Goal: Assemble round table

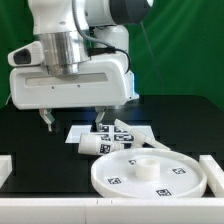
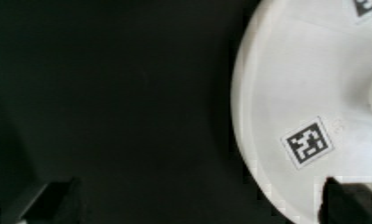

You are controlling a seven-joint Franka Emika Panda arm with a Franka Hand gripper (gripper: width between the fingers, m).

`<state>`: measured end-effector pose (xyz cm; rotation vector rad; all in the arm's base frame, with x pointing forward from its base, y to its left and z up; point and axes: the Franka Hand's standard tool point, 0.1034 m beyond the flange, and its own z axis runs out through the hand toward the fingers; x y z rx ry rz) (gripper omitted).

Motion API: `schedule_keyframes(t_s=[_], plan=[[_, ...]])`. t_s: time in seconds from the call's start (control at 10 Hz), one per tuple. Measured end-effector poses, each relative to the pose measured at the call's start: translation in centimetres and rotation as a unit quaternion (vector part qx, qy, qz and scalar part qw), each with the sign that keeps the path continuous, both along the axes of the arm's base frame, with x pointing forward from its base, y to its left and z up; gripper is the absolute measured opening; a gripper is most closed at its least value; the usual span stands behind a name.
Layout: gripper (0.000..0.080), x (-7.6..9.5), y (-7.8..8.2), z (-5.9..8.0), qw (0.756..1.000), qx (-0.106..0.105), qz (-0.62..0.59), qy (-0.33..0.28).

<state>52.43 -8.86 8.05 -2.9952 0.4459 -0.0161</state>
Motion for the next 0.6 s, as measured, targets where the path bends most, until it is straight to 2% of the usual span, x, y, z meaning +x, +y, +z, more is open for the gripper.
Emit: schedule_keyframes(t_s=[0.1, 0.4, 0.6], plan=[[0.0649, 0.5, -0.1, 0.1, 1.0, 0.0, -0.017, -0.013], [0.0649, 0.5, 0.1, 0.1, 0.994, 0.008, -0.111, -0.005], [0.0649, -1.3, -0.1, -0.8, 0.968, 0.049, -0.244, 0.028]])
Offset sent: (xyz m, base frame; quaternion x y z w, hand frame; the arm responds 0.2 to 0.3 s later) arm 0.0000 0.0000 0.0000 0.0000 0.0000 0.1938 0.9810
